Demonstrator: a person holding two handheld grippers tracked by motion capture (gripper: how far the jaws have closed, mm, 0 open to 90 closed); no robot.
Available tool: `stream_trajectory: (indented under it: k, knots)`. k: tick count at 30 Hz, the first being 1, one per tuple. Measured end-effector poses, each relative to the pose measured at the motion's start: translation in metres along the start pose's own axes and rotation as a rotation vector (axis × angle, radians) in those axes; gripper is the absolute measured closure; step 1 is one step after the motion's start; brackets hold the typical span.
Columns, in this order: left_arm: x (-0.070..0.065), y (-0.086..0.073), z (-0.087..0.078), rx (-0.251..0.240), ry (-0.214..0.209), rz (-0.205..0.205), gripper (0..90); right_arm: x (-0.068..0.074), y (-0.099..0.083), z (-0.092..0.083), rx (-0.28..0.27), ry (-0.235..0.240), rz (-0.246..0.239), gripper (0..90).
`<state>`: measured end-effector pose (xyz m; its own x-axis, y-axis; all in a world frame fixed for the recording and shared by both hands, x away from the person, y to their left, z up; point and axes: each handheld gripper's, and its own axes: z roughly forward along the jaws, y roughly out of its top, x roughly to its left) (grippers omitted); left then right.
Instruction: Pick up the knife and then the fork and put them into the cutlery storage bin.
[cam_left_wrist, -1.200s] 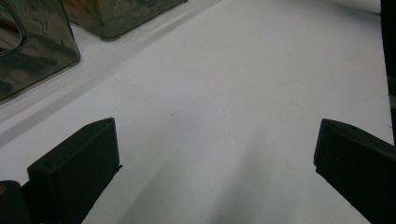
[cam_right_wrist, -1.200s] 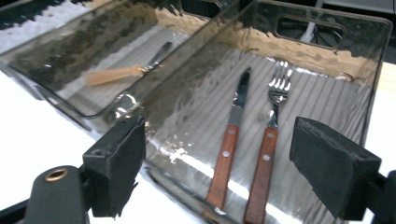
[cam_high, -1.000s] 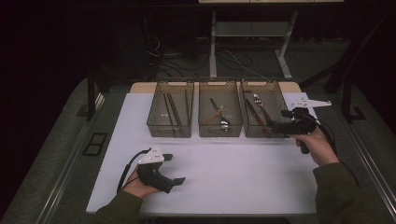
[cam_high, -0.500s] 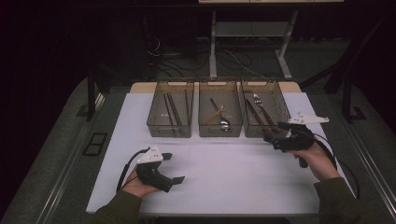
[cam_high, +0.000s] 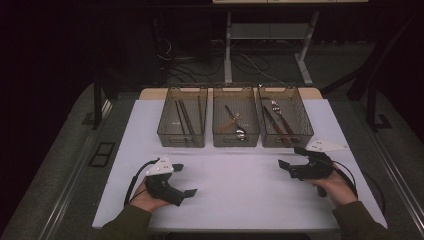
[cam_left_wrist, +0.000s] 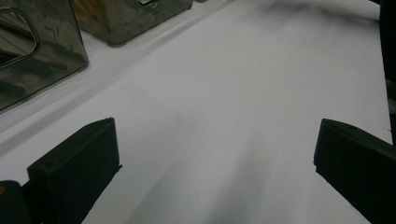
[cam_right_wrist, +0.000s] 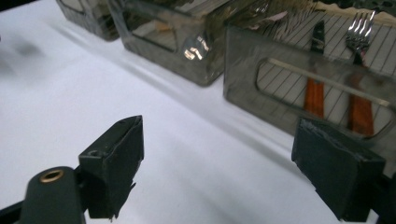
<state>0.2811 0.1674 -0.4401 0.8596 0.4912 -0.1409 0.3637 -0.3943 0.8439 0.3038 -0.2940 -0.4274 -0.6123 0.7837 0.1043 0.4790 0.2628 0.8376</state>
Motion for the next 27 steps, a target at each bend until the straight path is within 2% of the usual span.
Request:
stream_trajectory:
  k: [6, 13, 21, 27]
  knots:
    - [-0.002, 0.0, 0.001, 0.004, 0.001, 0.004, 0.0, 0.011, -0.013, -0.004, 0.016, 0.018, -0.01, 17.1]
    - [-0.002, 0.0, 0.0, 0.006, 0.005, 0.003, 0.0, 0.025, -0.022, -0.009, 0.036, 0.033, -0.044, 17.1]
    - [-0.002, 0.0, -0.001, 0.006, 0.004, 0.007, 0.0, 0.036, -0.033, -0.014, 0.05, 0.038, -0.06, 17.0]
    - [-0.002, 0.0, 0.0, 0.006, 0.004, 0.011, 0.0, 0.044, -0.037, -0.018, 0.053, 0.035, -0.09, 17.0]
